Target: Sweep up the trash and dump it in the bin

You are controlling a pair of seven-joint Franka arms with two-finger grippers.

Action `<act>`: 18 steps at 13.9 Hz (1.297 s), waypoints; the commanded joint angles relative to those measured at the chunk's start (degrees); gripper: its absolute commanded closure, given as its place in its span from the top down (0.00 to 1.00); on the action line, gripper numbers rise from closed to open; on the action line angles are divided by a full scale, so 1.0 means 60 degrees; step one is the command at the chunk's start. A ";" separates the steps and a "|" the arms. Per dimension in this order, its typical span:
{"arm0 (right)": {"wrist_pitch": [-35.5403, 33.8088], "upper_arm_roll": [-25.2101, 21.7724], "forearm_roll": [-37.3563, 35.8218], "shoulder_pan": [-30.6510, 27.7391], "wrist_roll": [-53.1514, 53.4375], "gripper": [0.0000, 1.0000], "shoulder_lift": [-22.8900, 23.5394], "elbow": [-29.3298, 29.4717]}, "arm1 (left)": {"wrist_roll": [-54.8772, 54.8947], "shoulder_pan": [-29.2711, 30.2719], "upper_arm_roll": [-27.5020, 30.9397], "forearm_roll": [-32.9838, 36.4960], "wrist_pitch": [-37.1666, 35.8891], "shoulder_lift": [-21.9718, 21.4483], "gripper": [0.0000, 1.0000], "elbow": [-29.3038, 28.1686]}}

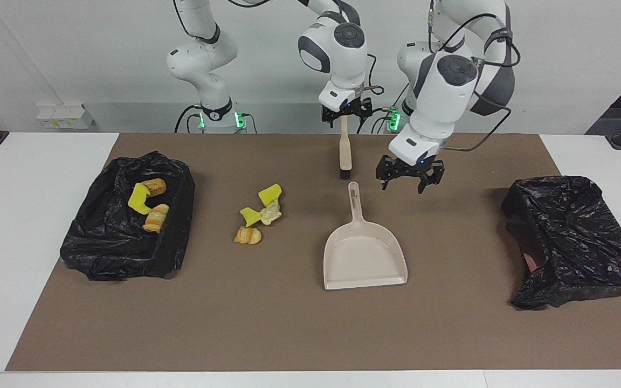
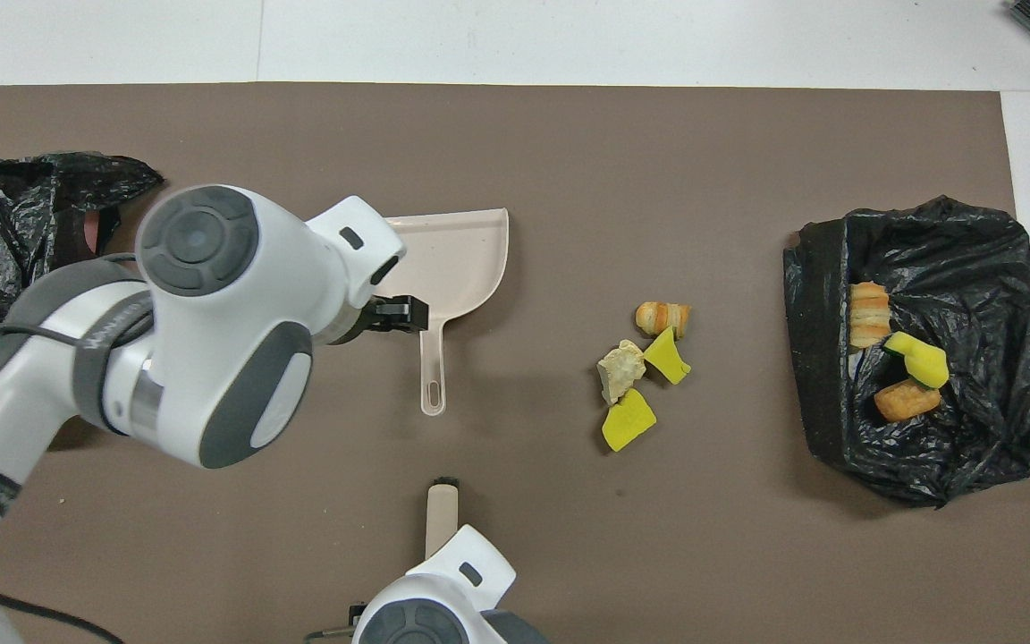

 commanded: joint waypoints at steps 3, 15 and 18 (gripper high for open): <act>0.1636 0.0041 0.0712 0.0705 0.0247 1.00 -0.0221 -0.1705 | -0.1337 -0.0062 -0.0564 0.0791 0.1736 0.0604 1.00 -0.1234; 0.1770 0.0041 0.0758 0.0574 -0.0148 0.00 0.0041 -0.1679 | -0.0946 0.0216 -0.0667 0.1655 0.2033 0.0693 0.00 -0.1194; 0.0354 -0.0018 0.0598 0.0414 -0.0046 0.00 0.0290 -0.0715 | 0.2414 0.0392 -0.0609 0.1626 0.0908 0.0239 0.00 -0.1164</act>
